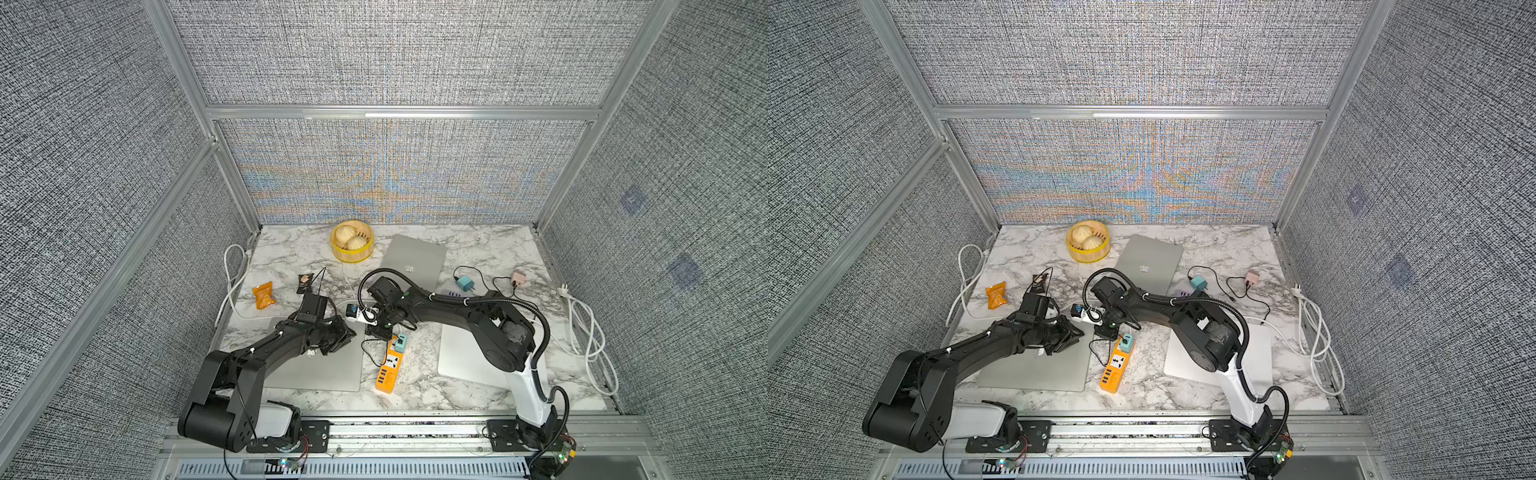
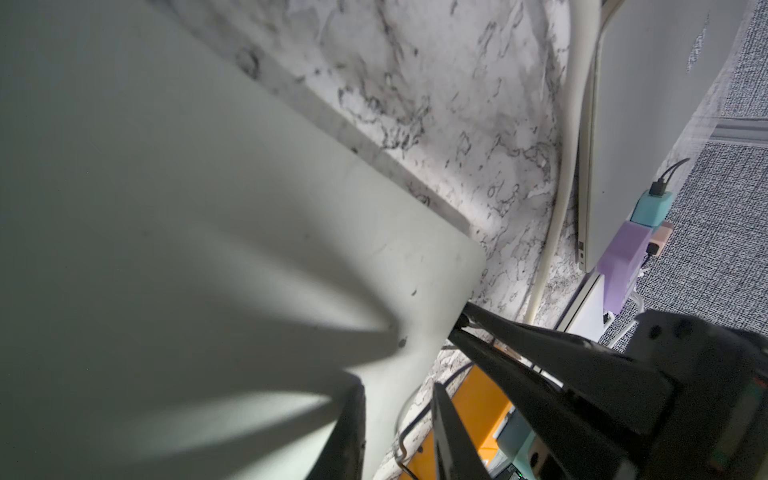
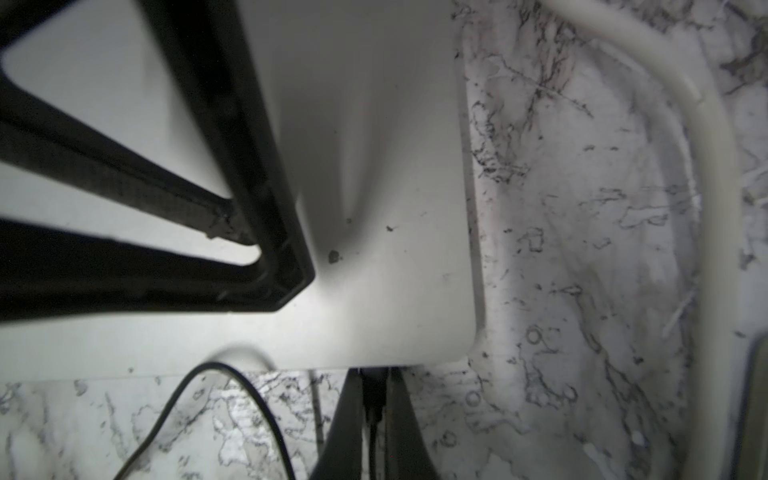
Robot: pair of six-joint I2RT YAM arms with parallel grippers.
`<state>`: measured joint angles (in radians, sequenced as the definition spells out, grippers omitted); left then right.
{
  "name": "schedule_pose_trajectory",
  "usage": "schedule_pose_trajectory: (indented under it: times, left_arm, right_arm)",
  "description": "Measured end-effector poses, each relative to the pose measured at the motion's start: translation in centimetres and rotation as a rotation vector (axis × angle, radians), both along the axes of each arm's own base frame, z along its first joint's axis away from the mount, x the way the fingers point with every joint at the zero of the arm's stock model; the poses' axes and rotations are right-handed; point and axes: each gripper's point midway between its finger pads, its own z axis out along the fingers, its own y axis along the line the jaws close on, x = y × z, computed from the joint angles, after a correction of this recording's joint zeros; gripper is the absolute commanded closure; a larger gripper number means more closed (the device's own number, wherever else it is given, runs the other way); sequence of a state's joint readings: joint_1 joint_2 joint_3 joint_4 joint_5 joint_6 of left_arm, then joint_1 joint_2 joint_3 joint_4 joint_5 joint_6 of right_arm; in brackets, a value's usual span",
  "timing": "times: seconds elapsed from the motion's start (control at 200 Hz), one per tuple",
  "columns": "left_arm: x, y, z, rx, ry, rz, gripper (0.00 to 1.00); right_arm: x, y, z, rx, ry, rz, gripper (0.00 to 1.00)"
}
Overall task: Unplug the laptop charger
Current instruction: Remove the charging cable from the laptop.
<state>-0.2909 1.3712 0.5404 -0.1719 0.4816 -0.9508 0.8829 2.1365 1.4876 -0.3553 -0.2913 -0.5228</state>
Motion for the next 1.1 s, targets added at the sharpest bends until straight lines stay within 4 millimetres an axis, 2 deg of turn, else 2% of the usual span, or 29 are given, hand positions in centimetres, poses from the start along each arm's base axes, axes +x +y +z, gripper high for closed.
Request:
schedule_pose_trajectory:
  times: [0.365,0.465,0.555,0.695,0.951,1.101]
  left_arm:
    - [0.3,-0.2,0.0,-0.005,-0.001,-0.006,0.72]
    - [0.3,-0.2,0.0,-0.005,-0.001,-0.006,0.72]
    - [0.4,-0.1,0.1,0.002,0.004,-0.004,0.72]
    - [0.6,0.0,0.2,0.015,0.003,-0.002,0.72]
    - [0.3,0.1,0.7,0.016,0.002,-0.003,0.72]
    - [0.4,-0.1,1.8,-0.003,-0.027,-0.006,0.72]
  right_arm:
    - [0.0,-0.9,0.5,-0.029,0.001,0.015,0.96]
    - [0.1,-1.2,0.7,-0.032,0.003,0.008,0.90]
    - [0.3,-1.3,1.5,-0.019,-0.004,0.003,0.81]
    - [0.6,-1.4,2.3,0.001,0.000,-0.018,0.73]
    - [1.4,-1.5,6.0,0.076,-0.021,-0.074,0.70]
    - [1.7,-4.0,8.9,0.150,-0.030,-0.174,0.64]
